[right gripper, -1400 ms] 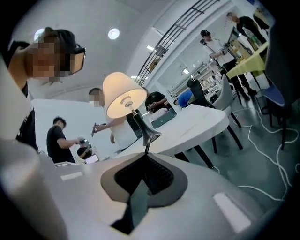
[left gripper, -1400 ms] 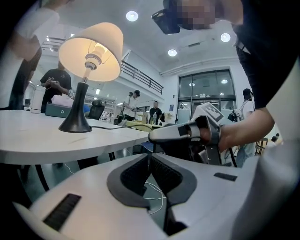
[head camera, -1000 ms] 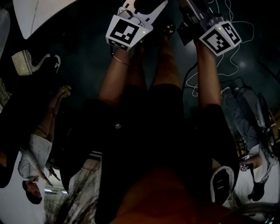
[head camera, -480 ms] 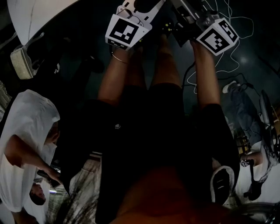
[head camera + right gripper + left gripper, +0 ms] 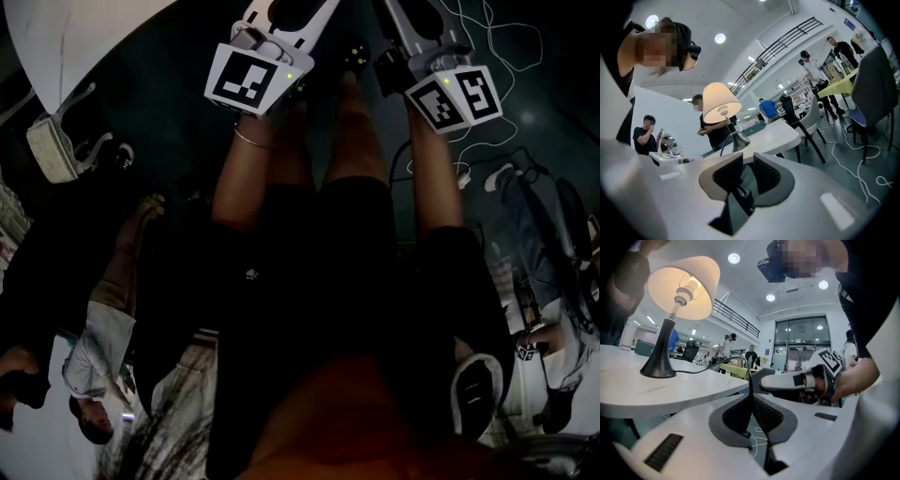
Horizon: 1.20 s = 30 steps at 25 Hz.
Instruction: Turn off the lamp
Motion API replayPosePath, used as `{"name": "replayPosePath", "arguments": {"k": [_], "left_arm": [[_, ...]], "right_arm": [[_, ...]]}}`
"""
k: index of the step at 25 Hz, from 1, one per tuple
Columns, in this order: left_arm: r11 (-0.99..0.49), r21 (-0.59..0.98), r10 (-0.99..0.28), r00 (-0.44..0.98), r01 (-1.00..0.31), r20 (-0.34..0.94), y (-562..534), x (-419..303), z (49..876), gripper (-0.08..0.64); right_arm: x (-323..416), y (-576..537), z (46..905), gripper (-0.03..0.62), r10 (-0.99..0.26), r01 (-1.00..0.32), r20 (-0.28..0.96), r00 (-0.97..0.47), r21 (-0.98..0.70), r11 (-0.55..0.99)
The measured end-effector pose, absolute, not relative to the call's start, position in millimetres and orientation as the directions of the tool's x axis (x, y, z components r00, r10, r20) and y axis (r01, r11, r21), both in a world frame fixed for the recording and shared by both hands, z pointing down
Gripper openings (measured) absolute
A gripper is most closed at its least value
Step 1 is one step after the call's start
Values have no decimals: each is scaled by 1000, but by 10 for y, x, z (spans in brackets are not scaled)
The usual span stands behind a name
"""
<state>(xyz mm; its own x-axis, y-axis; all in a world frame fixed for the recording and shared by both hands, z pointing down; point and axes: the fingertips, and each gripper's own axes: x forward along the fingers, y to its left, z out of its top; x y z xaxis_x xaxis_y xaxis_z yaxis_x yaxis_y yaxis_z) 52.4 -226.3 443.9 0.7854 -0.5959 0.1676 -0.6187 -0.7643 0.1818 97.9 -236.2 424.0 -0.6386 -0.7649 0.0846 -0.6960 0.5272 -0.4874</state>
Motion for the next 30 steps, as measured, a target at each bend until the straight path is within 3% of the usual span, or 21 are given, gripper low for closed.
{"name": "replayPosePath", "arguments": {"k": [10, 15, 23, 25, 30], "left_arm": [[-789, 168, -572, 807, -590, 146, -2288, 679, 4213, 23], [-814, 134, -548, 824, -565, 142, -2226, 805, 4129, 24], [-815, 183, -540, 835, -550, 107, -2132, 740, 4142, 23], [-814, 190, -540, 836, -548, 99, -2118, 704, 4138, 23], [-840, 118, -517, 848, -529, 119, -2093, 723, 4154, 25]], "right_arm": [[851, -2079, 4823, 64, -731, -718, 227, -644, -511, 473], [702, -2082, 4847, 133, -719, -691, 213, -662, -546, 474], [613, -2138, 4977, 129, -736, -713, 241, -632, -554, 431], [572, -2125, 4987, 84, -728, -698, 235, -644, -571, 432], [582, -2104, 4984, 77, -709, -661, 223, -669, -616, 429]]}}
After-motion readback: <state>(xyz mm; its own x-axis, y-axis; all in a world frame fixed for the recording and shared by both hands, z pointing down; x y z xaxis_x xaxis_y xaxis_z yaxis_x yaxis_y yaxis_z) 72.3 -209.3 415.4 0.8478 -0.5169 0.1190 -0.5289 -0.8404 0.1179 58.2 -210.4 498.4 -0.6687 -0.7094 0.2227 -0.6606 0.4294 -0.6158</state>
